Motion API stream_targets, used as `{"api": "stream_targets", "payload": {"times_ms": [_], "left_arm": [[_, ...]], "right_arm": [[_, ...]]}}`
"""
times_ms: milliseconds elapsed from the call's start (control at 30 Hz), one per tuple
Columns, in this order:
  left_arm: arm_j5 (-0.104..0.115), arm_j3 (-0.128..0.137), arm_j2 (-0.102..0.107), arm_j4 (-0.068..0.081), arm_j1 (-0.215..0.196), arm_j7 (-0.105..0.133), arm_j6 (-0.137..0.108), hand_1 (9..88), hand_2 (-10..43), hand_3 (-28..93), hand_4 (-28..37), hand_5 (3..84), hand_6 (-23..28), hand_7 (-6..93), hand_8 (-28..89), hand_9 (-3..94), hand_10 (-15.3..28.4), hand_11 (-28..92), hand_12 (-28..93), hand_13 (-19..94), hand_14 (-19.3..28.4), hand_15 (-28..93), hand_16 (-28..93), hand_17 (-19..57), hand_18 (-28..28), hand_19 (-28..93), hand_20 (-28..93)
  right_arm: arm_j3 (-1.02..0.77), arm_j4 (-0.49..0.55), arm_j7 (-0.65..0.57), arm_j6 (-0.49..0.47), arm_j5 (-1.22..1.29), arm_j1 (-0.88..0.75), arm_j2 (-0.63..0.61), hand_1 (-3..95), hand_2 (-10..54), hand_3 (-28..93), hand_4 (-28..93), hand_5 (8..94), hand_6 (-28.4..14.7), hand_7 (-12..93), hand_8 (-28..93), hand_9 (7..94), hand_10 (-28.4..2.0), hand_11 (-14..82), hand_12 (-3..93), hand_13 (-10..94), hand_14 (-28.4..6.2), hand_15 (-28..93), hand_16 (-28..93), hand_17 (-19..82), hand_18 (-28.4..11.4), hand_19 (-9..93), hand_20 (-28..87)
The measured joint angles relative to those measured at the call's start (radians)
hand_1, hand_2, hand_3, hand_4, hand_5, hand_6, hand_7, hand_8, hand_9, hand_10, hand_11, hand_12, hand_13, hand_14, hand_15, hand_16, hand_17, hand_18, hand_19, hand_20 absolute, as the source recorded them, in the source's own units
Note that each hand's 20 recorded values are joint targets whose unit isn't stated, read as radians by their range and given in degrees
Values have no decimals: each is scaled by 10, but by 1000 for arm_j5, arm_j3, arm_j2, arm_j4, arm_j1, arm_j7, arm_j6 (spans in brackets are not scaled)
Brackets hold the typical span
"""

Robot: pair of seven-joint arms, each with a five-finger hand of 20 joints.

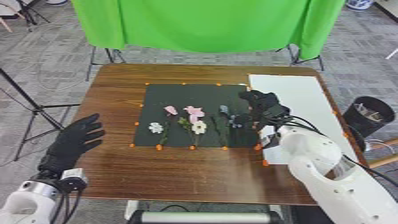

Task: Arrange flowers

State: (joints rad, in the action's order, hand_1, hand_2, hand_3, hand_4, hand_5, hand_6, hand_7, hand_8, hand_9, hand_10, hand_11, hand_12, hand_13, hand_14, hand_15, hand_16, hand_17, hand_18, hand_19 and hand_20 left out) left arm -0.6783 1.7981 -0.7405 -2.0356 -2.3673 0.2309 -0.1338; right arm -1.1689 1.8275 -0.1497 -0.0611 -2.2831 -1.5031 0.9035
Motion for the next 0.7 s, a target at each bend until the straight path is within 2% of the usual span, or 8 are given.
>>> {"api": "stream_targets", "payload": {"times_ms": [133,200,267,367,433,467,533,700], "left_arm": [[4,29,-7,-14,-17,28,-9,263,-50,704,-254,281,37,243,-125,228,118,297,156,179,139,382,-8,-76,218,486,101],[11,45,-11,-25,-28,46,-12,250,-50,690,-270,271,34,232,-124,211,110,243,150,169,141,337,-6,-81,231,466,87],[26,54,-12,-35,-38,68,-12,244,-54,682,-279,259,28,219,-118,200,106,205,150,162,141,295,4,-86,238,452,73],[78,58,-11,-46,-46,106,-11,234,-65,672,-282,222,13,187,-110,169,96,137,148,132,137,212,11,-109,250,413,50],[122,58,-10,-55,-49,129,-10,233,-67,670,-282,207,11,178,-103,152,87,99,157,117,132,158,32,-124,253,395,41],[137,58,-10,-59,-49,136,-10,233,-68,669,-283,202,11,176,-101,148,85,91,160,113,133,145,36,-128,254,390,39],[141,56,-10,-66,-48,140,-10,233,-69,667,-283,198,11,174,-100,144,85,82,164,108,133,136,39,-135,257,382,36],[121,32,-23,-70,-26,140,-1,231,-76,664,-283,210,15,182,-97,156,91,101,188,116,131,146,55,-138,258,385,38]], "right_arm": [[-191,48,148,117,274,-120,27,189,-43,890,-271,263,8,203,-134,250,-120,45,247,166,-124,70,341,-69,-240,427,180],[-298,71,236,113,391,-178,53,183,-44,874,-268,260,22,191,-130,243,-118,26,259,164,-124,-1,393,-83,-241,415,165],[-399,93,286,50,468,-225,83,166,-56,862,-268,264,21,181,-128,246,-114,20,257,172,-130,-39,406,-82,-243,406,155],[-512,113,294,-109,562,-277,109,136,-60,825,-274,262,-3,146,-113,252,-113,12,251,177,-136,-58,403,-77,-245,385,141],[-552,119,286,-169,653,-314,116,124,-59,811,-275,263,-12,125,-102,258,-118,2,245,177,-138,-60,397,-76,-245,375,136],[-565,123,282,-176,709,-334,120,121,-58,808,-275,263,-13,120,-97,259,-119,-2,243,176,-138,-61,394,-77,-246,373,135],[-582,134,274,-168,827,-378,133,116,-58,805,-275,254,-19,111,-93,254,-120,-6,242,172,-138,-63,390,-77,-246,370,133],[-605,163,258,-139,1070,-468,212,118,-61,809,-272,251,-25,107,-83,256,-105,-5,243,168,-139,-65,386,-81,-246,370,133]]}}
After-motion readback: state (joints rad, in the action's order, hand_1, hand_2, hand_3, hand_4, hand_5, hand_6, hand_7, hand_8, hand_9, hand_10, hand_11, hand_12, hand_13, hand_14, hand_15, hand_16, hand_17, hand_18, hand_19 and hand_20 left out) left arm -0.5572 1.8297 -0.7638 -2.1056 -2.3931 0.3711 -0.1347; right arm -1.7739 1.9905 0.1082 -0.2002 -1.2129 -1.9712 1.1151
